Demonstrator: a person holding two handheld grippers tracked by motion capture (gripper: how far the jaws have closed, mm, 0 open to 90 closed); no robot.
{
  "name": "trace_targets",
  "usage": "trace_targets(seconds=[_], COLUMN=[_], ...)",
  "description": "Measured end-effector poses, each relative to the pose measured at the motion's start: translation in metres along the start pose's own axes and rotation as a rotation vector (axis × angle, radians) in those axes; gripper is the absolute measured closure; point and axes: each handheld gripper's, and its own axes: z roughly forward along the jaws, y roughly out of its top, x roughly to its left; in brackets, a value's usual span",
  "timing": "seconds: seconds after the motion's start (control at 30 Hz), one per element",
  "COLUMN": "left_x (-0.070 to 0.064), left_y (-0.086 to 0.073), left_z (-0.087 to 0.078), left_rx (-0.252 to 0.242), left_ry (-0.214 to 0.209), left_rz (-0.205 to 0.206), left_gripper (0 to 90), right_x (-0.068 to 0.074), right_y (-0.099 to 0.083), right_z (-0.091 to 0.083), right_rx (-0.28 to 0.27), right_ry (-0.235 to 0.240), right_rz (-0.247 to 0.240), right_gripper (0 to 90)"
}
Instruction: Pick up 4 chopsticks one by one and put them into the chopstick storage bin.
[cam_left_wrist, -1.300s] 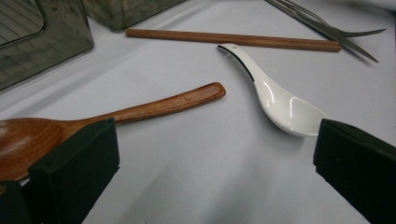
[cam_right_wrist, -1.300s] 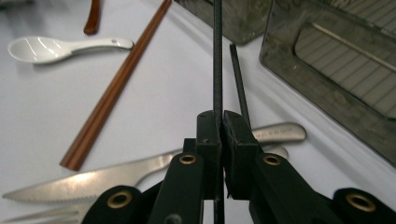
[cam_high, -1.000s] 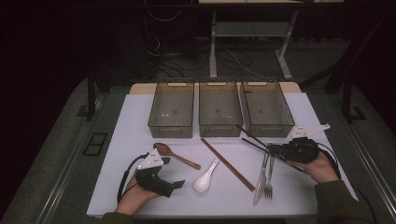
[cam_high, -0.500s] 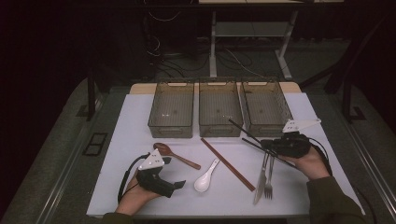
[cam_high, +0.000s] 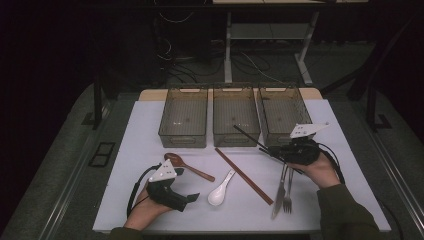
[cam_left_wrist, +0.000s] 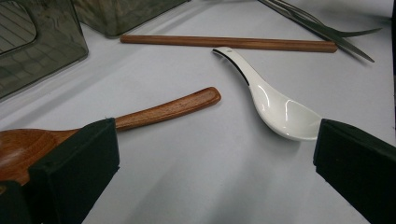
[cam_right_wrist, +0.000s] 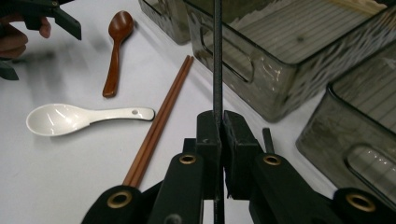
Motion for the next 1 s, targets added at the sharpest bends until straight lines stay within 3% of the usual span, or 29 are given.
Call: trace_targets(seconds=[0.37, 1.0], left_x=[0.0, -0.002], left_y=[0.001, 0.002], left_z=[-0.001, 0.0], left_rx=[-0.008, -0.009], left_ry=[0.006, -0.007], left_rz=[0.002, 0.01], left_gripper=[0.0, 0.0], right_x=[0.009, 0.015], right_y=[0.018, 0.069], right_z=[0.011, 0.051], right_rx=[-0.004, 0.049], right_ry=[0.005, -0.022], right_rz=[-0.017, -0.034], right_gripper=[85.2, 85.2])
